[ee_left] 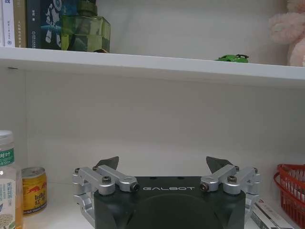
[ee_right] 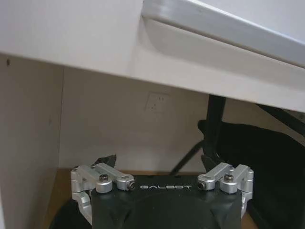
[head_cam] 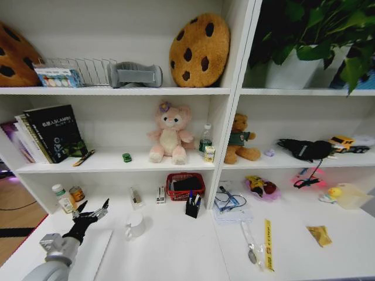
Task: Organize the objects on the table.
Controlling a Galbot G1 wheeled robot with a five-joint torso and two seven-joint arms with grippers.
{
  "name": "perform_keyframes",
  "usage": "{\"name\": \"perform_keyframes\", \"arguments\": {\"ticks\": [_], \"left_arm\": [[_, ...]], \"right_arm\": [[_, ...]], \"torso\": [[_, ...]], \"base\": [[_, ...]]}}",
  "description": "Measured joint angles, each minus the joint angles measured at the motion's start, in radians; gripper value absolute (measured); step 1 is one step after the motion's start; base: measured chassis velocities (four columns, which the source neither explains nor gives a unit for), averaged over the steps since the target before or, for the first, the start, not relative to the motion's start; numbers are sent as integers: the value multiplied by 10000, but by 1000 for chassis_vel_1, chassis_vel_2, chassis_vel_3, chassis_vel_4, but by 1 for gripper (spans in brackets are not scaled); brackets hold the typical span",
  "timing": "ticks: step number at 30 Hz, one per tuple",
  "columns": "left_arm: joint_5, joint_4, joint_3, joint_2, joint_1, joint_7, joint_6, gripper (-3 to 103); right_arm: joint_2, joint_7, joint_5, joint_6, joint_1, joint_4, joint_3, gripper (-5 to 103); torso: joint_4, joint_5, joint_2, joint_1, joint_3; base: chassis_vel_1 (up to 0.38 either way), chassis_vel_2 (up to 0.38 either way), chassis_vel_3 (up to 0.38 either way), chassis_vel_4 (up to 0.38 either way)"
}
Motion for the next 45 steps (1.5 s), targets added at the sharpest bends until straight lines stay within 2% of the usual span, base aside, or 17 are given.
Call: {"name": "perform_keyframes", "arguments": {"ticks": [8,13,21,25,33,34,35,36,38,39,40,42,43,45], "left_arm": [[0,0,0,0,0,0,0,100],[0,0,0,0,0,0,0,100],[0,0,0,0,0,1,0,100],[0,0,0,0,0,0,0,100],[0,0,0,0,0,0,0,100],[0,0,0,0,0,0,0,100],[0,0,0,0,0,0,0,100],[0,0,0,0,0,1,1,100],[0,0,0,0,0,0,0,100],[0,0,0,0,0,1,0,100],[0,0,0,0,0,1,0,100],[0,0,0,0,0,0,0,100],[0,0,0,0,0,0,0,100],[0,0,-1,0,0,0,0,100]], "right_arm": [[-82,147,310,18,-1543,1339,356,100],[-183,229,475,75,-3030,3144,635,100],[-528,424,217,252,-4837,5368,1032,100],[-962,854,-261,577,-6169,7316,1369,100],[-1469,1066,-468,356,-6589,9088,1536,100],[-1911,1055,-337,-16,-6369,9803,1579,100],[-1911,1055,-337,-16,-6369,9803,1579,100],[-2159,934,-113,-326,-6213,10318,1688,100],[-2562,696,355,-981,-5942,11182,1873,100],[-2820,590,699,-1528,-5734,11669,1956,100],[-2820,590,699,-1528,-5734,11669,1956,100],[-3222,338,1487,-2538,-5160,12175,2050,100],[-3222,338,1487,-2538,-5160,12175,2050,100],[-3589,-107,2296,-3308,-4295,12283,2178,100]], "torso": [[-1,0,1,0,-1],[0,0,1,0,-1],[-1,-1,1,0,0],[0,-1,1,0,0],[-2,0,1,-1,1],[-1,2,1,-1,1],[-1,2,1,-1,1],[0,3,0,0,1],[0,1,0,0,1],[1,-1,0,0,2],[1,-1,0,0,2],[0,-2,0,0,2],[0,-2,0,0,2],[-1,2,-1,0,2]], "base": [[0,0,0,0],[0,0,0,0],[0,0,0,0],[0,0,0,0],[0,0,0,0],[0,0,0,0],[0,0,0,0],[0,0,0,0],[0,0,0,0],[0,0,0,0],[0,0,0,0],[0,0,0,0],[0,0,0,0],[0,0,0,0]]}}
